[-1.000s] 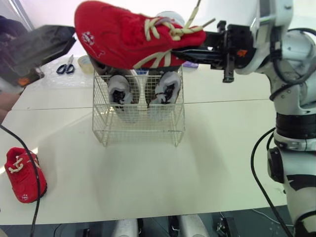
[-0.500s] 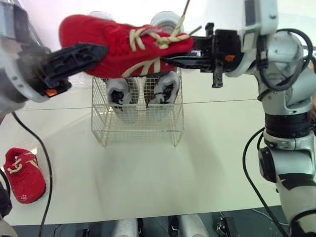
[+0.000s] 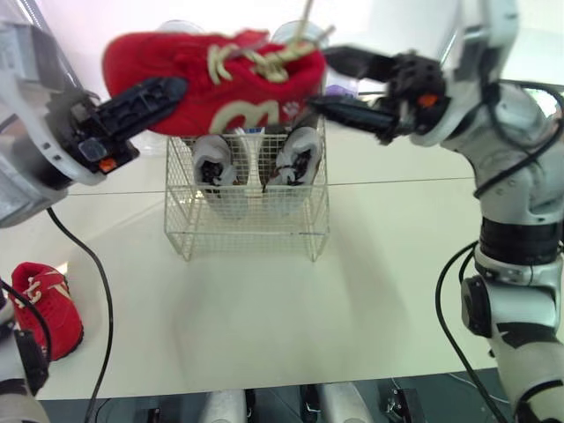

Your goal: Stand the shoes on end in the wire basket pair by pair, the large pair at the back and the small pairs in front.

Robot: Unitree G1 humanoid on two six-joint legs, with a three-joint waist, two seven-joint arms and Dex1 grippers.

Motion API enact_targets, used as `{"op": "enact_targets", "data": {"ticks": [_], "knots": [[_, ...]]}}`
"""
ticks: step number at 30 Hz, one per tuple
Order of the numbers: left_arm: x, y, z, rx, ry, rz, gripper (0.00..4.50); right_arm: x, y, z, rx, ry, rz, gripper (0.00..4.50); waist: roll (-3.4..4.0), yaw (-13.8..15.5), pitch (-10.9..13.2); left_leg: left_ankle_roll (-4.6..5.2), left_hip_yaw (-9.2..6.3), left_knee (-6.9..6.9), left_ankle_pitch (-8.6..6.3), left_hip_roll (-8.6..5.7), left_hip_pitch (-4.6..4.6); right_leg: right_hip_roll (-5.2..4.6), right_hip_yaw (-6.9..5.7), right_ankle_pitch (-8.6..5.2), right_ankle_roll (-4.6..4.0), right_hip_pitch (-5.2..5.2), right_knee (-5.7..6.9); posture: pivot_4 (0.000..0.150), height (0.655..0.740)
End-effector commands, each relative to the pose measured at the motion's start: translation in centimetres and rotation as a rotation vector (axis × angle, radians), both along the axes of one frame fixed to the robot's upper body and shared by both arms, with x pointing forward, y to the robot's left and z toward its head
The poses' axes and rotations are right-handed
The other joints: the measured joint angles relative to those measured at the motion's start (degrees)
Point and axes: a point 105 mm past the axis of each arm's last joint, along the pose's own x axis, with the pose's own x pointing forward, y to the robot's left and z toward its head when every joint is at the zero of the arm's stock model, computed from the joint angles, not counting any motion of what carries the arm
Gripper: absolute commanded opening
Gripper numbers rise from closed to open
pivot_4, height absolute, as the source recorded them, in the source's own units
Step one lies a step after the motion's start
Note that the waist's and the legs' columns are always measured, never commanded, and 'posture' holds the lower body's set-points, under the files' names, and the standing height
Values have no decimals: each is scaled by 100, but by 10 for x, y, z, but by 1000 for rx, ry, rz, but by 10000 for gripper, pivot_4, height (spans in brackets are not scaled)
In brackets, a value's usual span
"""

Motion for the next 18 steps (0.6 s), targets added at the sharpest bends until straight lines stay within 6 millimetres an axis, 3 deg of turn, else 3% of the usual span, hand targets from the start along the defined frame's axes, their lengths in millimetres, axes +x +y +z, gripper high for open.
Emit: {"op": "enact_targets", "data": {"ticks": [1, 5, 9, 13, 18], "knots": [[-16, 10, 29, -120, -171, 90, 2769, -4, -16, 1, 343, 206, 50, 40770, -2, 0, -2, 0, 0, -1, 0, 0, 1, -1, 0, 1, -1, 1, 0, 1500, 7400], [-13, -1, 32, -223, -222, 110, 2769, -16, 22, -7, 622, 414, 236, 40770, 4, -63, 0, -3, 5, -4, 2, 2, 9, 0, 6, 1, -2, -7, 28, 1500, 7400], [0, -18, 27, -258, -257, 97, 2769, -24, 61, 0, 689, 504, 358, 40770, 5, -50, 0, -21, -6, -3, 13, 3, 12, 25, 11, 0, -3, -12, 55, 1500, 7400], [11, -31, 20, -245, -262, 94, 2769, -27, 76, 12, 698, 489, 413, 40770, 0, -26, -3, -20, -12, 0, 14, -6, 11, 29, 17, 0, -3, -5, 53, 1500, 7400], [14, -41, 9, -234, -252, 97, 2769, -25, 81, 19, 710, 464, 421, 40770, -3, -50, -5, -19, -15, -1, 13, -6, 9, 31, 25, 0, -2, -5, 48, 1500, 7400]]}}
